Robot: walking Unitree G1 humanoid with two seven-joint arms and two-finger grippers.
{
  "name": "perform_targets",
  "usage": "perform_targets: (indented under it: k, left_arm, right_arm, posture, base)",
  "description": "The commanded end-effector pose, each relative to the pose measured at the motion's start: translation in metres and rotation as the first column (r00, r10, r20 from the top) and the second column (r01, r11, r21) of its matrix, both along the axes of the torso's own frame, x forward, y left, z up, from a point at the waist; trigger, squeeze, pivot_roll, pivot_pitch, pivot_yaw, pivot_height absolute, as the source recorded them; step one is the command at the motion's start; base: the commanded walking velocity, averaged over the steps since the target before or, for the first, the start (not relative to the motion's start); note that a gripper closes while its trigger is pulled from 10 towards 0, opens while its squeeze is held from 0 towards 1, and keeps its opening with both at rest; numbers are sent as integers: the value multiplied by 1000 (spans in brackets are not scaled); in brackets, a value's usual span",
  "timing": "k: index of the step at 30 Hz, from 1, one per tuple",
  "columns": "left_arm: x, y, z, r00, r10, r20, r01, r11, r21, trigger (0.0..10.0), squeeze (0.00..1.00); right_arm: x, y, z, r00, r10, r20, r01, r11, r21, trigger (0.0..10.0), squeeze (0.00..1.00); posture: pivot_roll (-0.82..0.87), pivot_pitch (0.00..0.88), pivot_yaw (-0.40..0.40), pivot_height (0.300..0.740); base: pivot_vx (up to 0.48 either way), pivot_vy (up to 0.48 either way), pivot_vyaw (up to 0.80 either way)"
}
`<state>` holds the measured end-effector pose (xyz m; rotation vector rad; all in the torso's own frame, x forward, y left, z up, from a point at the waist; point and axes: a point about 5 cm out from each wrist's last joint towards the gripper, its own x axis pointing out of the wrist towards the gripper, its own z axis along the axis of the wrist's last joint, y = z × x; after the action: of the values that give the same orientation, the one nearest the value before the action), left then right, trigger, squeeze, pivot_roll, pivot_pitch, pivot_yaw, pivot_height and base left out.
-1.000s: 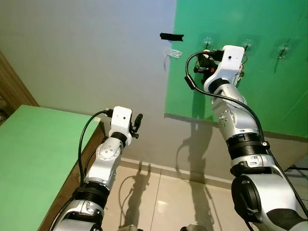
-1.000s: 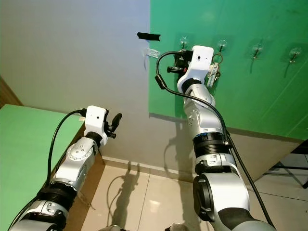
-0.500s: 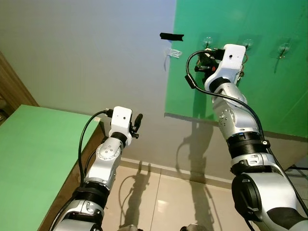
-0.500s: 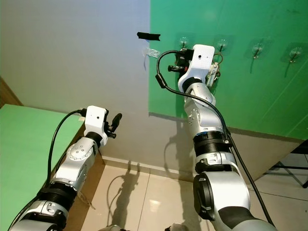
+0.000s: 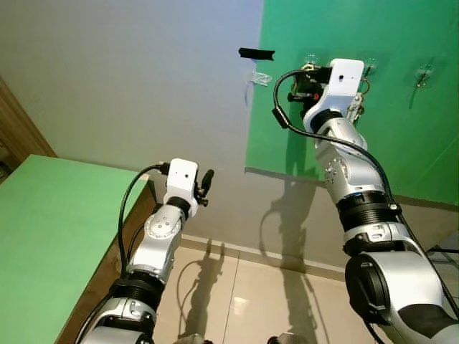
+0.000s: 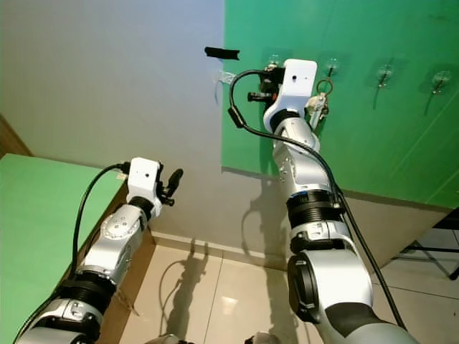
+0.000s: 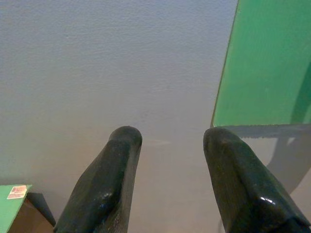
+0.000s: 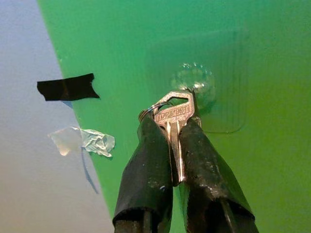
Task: Hang keys on a hook
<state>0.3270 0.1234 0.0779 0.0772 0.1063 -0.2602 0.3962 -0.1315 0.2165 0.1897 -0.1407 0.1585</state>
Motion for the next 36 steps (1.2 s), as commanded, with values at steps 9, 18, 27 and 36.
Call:
perform_targets:
  k: [9, 18, 27, 36]
  left_arm:
    - [0, 0, 1, 1000, 0, -4, 0, 1000, 8, 10000, 0]
    - [0, 0, 0, 1000, -3, -8, 3, 1000, 9, 10000, 0]
    - [0, 1, 0, 1000, 9, -5, -9, 1000, 26, 10000, 0]
    - [0, -1, 0, 1000, 2, -6, -2, 1000, 20, 10000, 0]
  right_arm:
    - [3, 2, -4, 992, 84, -96, -66, 982, 178, 0, 0]
    - [4, 1, -5, 985, 114, -128, -75, 959, 272, 0, 0]
    - [6, -12, -15, 983, -15, -184, 29, 997, 72, 10000, 1000]
    - [7, -13, -8, 988, -44, -145, 47, 999, 21, 10000, 1000]
  posture:
    - [-87, 0, 23, 740]
    - [-90, 0, 27, 740]
    - [-91, 0, 24, 740]
    - [-92, 0, 21, 740]
  base:
    - [0, 0, 0]
    - [0, 0, 0]
    - [0, 0, 0]
    - [0, 0, 0]
